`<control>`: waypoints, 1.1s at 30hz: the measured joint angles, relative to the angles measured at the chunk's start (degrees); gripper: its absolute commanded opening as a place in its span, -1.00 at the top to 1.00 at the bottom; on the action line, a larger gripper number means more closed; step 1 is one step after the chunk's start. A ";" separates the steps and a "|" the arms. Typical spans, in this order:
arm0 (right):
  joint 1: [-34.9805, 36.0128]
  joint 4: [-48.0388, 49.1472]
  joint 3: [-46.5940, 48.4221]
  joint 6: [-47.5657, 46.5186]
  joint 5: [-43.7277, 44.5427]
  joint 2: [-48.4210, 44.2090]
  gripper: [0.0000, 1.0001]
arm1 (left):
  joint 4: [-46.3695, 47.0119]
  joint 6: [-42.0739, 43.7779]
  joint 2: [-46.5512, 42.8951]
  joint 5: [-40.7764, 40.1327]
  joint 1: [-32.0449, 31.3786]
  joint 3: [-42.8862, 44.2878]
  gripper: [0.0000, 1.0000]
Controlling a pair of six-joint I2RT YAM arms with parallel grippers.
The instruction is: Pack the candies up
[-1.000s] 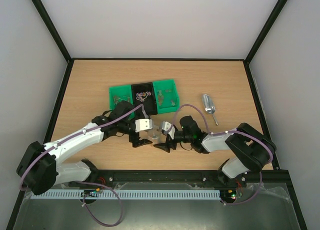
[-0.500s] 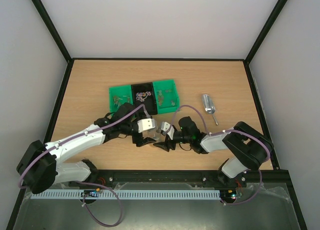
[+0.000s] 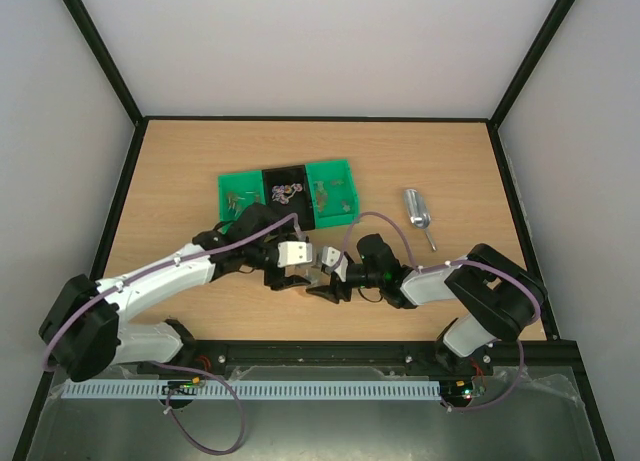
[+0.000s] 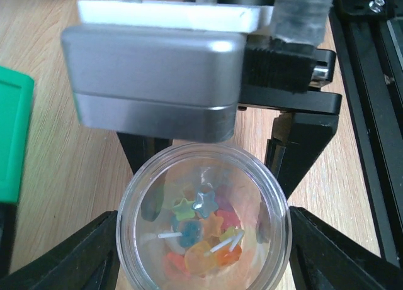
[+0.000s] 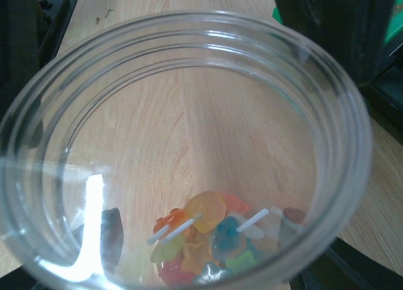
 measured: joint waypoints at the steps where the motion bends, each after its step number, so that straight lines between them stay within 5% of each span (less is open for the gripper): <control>1: 0.00 0.00 0.00 -0.63 -0.39 0.00 -0.27 | -1.60 2.01 0.63 0.55 0.04 1.05 -0.26; 6: 0.02 -0.04 -0.11 -2.43 -1.57 -0.02 -0.22 | -11.41 13.57 5.70 3.74 0.85 8.02 -0.31; 15: 0.00 -0.17 -0.13 -1.92 -1.51 -0.09 -0.20 | -23.74 24.13 14.71 7.28 2.62 17.33 -0.87; 25: 0.57 0.96 -0.17 5.60 3.72 -0.09 -0.21 | -4.02 1.90 -3.54 -3.45 -0.22 -1.27 -0.97; 33: 1.53 1.81 -0.17 7.82 8.04 -0.09 -0.20 | 5.64 -10.36 -2.86 -9.03 -2.54 -2.80 -0.84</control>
